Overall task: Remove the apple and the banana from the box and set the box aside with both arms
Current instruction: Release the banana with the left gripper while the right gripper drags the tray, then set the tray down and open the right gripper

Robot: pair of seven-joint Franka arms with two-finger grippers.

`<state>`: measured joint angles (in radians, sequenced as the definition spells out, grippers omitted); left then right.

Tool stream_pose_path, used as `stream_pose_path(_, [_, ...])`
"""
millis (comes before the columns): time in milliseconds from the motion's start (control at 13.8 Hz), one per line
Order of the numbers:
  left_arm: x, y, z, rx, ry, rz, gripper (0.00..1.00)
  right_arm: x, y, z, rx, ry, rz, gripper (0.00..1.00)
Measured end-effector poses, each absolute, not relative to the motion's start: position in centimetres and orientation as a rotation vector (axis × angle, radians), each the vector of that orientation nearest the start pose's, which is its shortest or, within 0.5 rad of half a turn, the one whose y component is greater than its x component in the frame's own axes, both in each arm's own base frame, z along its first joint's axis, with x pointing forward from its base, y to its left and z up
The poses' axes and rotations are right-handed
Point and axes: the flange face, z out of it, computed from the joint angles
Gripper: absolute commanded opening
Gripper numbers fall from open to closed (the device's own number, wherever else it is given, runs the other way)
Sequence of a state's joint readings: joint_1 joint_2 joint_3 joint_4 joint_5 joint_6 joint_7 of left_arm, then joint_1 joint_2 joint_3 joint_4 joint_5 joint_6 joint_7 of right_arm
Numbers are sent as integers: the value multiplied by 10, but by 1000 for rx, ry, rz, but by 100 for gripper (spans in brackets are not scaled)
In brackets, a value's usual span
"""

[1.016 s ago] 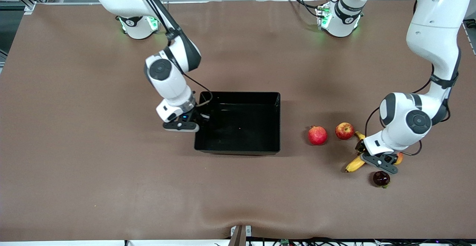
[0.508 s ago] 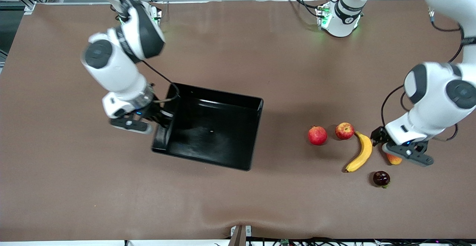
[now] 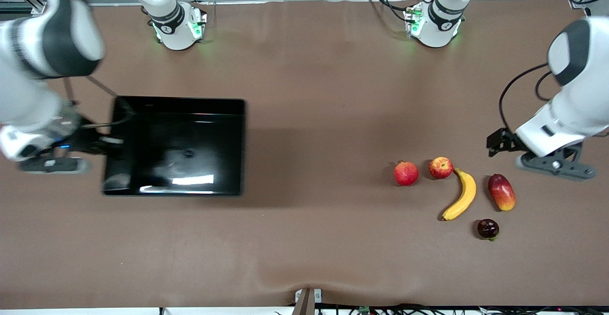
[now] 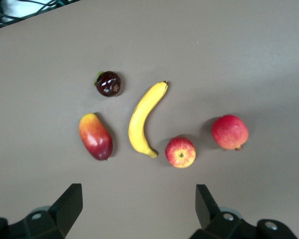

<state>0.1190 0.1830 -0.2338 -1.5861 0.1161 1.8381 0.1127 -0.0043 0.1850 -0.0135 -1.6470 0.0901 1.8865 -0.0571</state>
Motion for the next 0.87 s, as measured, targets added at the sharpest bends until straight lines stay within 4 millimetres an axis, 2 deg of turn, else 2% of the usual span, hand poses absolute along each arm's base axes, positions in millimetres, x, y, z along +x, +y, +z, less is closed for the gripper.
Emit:
stream_pose_path(145, [612,-50,566,-3041,338,-132,100,623,-76,502,-3025,-33,-112,0])
stream_pose_path(218, [608,-48,581,-3037,327,-142,100,622,-104,499,-3021,-34,-134,0])
stream_pose_path(363, [600,-44,604,-3034,307,-136,100,622,-142,484,-3027,5,-179,0])
stream_pose_path(581, [591,-39,622,-3036,279,-100,100,634,-163,437,-3039,62,-229,0])
stream_pose_path(726, [581,-33,633,-3036,244,-68,100,640,-172,387,-3041,104,-243,0])
stream_pose_path(871, [567,-35,645,-3071,169,-32,100,641,-178,342,-3014,156,-206,0])
